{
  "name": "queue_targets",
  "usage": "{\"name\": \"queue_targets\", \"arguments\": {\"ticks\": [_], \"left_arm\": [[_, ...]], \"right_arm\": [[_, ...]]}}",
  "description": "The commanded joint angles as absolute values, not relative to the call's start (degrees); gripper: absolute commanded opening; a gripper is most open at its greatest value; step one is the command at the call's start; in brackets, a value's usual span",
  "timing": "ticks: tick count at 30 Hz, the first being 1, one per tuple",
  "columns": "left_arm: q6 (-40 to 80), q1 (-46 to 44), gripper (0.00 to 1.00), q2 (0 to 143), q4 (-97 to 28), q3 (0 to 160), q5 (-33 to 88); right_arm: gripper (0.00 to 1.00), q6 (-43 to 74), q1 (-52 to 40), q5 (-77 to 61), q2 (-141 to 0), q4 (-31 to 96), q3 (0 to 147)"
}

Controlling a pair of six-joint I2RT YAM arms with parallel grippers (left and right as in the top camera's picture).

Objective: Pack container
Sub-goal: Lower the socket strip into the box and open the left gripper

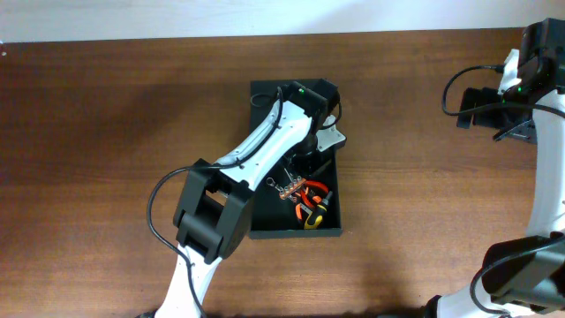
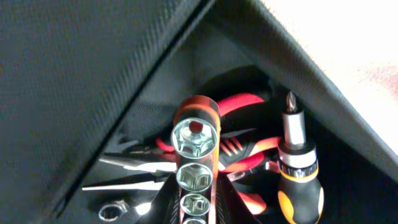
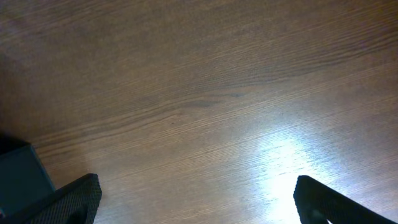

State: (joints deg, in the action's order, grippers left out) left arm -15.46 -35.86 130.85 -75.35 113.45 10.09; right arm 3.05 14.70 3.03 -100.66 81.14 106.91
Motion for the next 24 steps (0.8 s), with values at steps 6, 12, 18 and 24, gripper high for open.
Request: {"name": "queue_targets", "arguments": {"ticks": [6, 12, 18, 24], "left_arm": [[-16.34, -35.55, 0.33, 131.35, -75.42, 113.38, 11.4], [-15.7, -35.55, 0.45, 131.35, -75.4, 113.38, 11.4], [-13.23, -35.16, 0.45, 131.26, -75.94, 116.07, 11.33], [-12.88, -33.71, 0.47, 129.84, -83.99, 130.87, 11.29]], "right_arm": [[0.99, 3.49, 15.03, 3.51, -100.22, 81.17, 107.02], [0.99, 3.49, 15.03, 3.51, -100.22, 81.17, 107.02], [0.99, 3.49, 15.03, 3.51, -100.22, 81.17, 107.02], [0.99, 3.49, 15.03, 3.51, -100.22, 81.17, 107.02]]}}
